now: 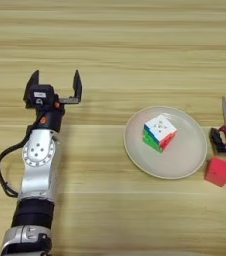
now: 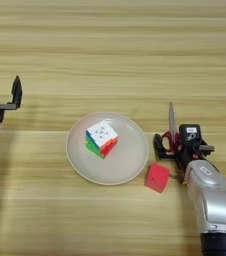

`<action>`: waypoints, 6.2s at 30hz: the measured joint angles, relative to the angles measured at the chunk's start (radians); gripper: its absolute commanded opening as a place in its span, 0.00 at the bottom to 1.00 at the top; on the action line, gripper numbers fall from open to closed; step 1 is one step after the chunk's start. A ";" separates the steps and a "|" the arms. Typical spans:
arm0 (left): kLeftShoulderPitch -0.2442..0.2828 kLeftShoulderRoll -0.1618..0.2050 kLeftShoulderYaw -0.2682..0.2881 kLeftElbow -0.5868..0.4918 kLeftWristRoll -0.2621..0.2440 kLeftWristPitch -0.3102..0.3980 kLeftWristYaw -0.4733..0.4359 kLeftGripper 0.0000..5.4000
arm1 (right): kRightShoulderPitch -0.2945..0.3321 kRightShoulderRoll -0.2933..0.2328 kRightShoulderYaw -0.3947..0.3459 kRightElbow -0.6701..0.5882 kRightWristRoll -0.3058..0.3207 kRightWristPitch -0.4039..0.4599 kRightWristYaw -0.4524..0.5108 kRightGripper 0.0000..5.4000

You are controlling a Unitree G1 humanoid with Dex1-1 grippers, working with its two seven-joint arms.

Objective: Move the objects on the table

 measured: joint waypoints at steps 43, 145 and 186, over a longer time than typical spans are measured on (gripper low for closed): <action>0.000 -0.002 -0.010 -0.007 -0.002 0.000 -0.001 1.00 | 0.080 -0.061 0.015 -0.095 0.051 0.116 0.109 0.71; -0.002 -0.001 -0.013 0.034 -0.007 -0.025 -0.003 1.00 | 0.089 -0.010 0.048 -0.520 0.216 0.370 0.066 0.71; -0.002 -0.001 -0.013 0.034 -0.007 -0.026 -0.003 1.00 | 0.128 -0.055 0.239 -0.490 0.119 0.341 0.125 0.90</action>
